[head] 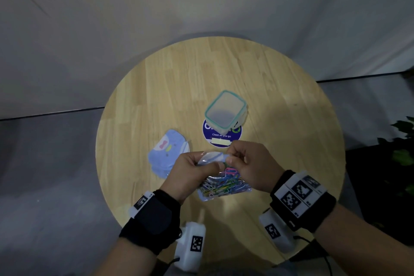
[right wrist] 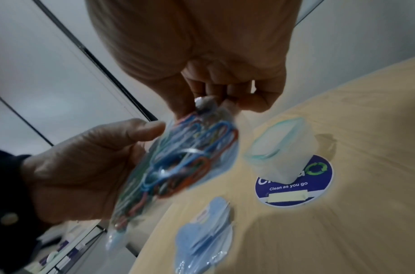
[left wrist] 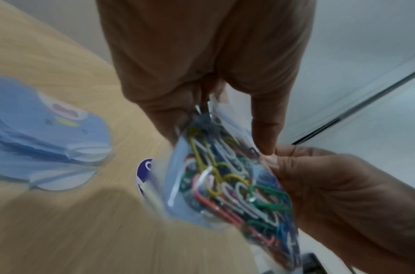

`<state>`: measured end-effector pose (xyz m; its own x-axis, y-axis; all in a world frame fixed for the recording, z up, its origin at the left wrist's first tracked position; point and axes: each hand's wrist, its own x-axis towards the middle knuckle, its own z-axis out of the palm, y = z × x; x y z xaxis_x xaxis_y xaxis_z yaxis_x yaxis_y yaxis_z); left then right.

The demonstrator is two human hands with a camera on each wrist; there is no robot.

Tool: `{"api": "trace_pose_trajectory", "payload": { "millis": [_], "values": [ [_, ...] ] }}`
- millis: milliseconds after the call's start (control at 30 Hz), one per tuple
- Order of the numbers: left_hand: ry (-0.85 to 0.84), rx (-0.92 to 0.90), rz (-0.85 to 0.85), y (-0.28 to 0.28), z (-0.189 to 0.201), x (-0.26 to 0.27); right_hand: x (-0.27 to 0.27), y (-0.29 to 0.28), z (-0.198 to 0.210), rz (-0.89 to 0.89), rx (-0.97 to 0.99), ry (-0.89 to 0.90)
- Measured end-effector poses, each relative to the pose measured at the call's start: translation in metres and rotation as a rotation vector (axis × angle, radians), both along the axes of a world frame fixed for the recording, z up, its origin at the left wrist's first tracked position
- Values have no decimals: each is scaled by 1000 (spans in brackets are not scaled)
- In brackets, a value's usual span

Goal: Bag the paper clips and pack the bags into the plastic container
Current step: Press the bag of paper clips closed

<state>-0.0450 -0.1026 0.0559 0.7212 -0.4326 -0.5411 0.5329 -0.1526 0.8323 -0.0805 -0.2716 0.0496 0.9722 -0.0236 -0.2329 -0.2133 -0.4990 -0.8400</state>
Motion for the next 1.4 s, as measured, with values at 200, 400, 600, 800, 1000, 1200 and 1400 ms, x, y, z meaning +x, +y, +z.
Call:
{"api": "trace_pose_trajectory", "payload": {
  "millis": [200, 400, 600, 800, 1000, 1200, 1400],
  "values": [
    [-106, 66, -13, -3, -2, 3, -4, 2, 5, 86, -189, -126],
    [-167, 91, -67, -3, -5, 0, -1, -1, 12, 229, -323, -125],
    [-188, 154, -63, -4, -10, 0, -3, -3, 11, 196, -263, -19],
    [-184, 169, -83, -1, -9, -3, -6, 0, 8, 236, -304, -56],
    [-378, 372, -227, 10, -14, 2, -8, -2, 5, 223, -344, -49],
    [-492, 453, -298, 13, -15, 2, -11, -3, 2, 218, -339, -44],
    [-537, 483, -449, 14, -16, 7, -13, -11, -2, 170, -274, 15]
  ]
}}
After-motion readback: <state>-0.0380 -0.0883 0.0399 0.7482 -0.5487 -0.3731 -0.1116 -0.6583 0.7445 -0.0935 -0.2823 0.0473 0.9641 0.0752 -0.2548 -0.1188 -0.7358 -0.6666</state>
